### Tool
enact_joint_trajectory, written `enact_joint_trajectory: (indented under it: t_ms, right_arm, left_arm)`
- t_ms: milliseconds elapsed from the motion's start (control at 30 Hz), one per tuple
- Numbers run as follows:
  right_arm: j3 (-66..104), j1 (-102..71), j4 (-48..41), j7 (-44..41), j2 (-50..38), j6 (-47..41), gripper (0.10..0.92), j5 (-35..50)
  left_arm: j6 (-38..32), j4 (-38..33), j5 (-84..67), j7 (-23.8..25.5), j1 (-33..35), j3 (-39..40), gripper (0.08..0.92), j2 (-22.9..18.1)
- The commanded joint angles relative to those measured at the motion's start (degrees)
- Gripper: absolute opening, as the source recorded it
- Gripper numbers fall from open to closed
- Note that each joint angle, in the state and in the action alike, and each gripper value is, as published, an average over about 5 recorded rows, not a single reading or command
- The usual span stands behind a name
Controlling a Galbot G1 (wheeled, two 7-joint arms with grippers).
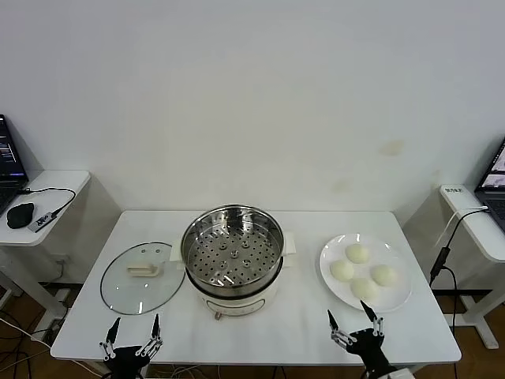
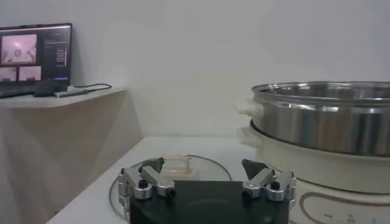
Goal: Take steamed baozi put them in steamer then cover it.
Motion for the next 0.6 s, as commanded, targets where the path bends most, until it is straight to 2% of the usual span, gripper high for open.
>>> enact_joint_trajectory:
  t_ms: [33,333,600]
  right_arm:
    - [2.86,6.66,-1.12,1.59,-6.56,-0.51,0.823,-11.57]
    - [2.11,20.09,-8.74,-5.82,-19.55,-6.14,0.823,-25.59]
    - [-5.05,34.38,-15.95,-21.47,-33.85,-11.14,0.823,-29.17]
  left_arm:
    - [2.61,-0.99,1.30,0.15,0.05,-0.55,0.823,-0.02]
    - [6.98,-3.33,4.68,0.57,-1.38,-1.77,0.823,0.93]
    - [7.24,-3.77,8.11,1.78,-1.83,-2.44,0.823,0.84]
